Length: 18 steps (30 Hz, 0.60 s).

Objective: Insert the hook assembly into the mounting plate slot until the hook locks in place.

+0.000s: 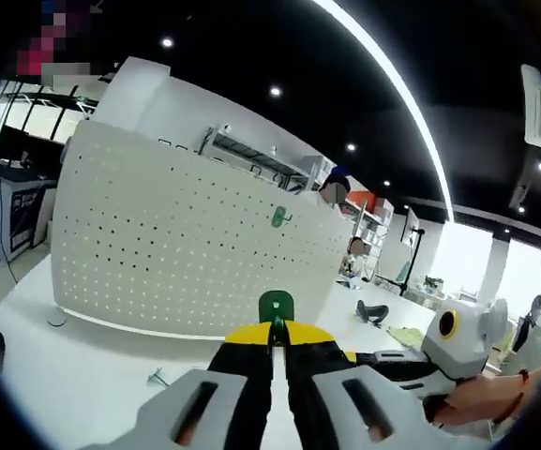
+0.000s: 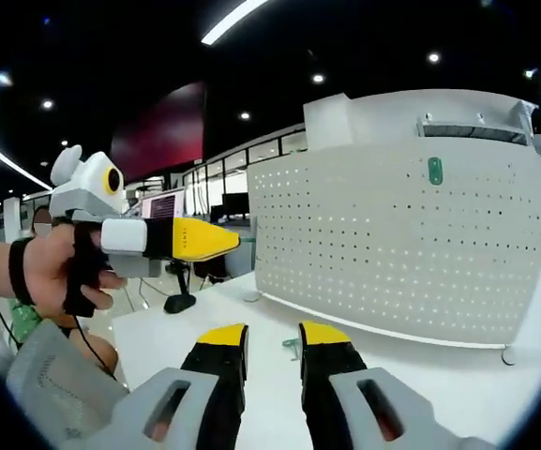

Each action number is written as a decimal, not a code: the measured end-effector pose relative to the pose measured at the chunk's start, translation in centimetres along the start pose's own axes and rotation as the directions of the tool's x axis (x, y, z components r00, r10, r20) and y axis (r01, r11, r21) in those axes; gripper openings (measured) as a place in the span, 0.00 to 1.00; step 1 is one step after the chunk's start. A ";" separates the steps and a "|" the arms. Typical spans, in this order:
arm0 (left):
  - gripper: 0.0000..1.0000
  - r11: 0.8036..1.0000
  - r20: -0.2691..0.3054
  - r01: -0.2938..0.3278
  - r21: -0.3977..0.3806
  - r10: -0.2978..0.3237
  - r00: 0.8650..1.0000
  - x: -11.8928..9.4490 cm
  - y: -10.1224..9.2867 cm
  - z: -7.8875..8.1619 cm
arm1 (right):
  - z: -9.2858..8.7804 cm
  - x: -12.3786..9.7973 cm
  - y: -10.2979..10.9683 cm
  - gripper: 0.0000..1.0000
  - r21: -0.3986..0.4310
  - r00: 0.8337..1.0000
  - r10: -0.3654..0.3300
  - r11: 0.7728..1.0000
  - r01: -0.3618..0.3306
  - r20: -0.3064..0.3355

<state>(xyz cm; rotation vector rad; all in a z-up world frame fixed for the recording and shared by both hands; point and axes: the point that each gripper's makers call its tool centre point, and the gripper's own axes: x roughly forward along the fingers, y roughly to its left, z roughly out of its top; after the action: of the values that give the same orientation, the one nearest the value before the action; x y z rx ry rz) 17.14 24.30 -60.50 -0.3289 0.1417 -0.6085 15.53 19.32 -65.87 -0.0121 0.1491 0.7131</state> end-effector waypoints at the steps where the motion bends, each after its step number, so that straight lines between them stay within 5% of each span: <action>1: 0.04 1.000 0.002 -0.002 0.004 0.002 1.000 0.1 -0.1 0.1 | 0.0 -0.2 -0.2 0.23 0.002 1.000 -0.006 1.000 0.006 0.000; 18: 0.03 0.990 0.022 -0.090 0.109 0.088 0.996 2.6 -0.1 1.3 | -0.5 -2.6 -2.7 0.35 0.017 0.998 -0.063 0.998 0.063 -0.012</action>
<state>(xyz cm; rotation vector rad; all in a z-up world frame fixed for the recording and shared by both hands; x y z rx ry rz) 19.51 23.08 -59.37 -0.2197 0.1052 -0.5231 15.35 15.54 -66.07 -0.0046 0.1649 0.6489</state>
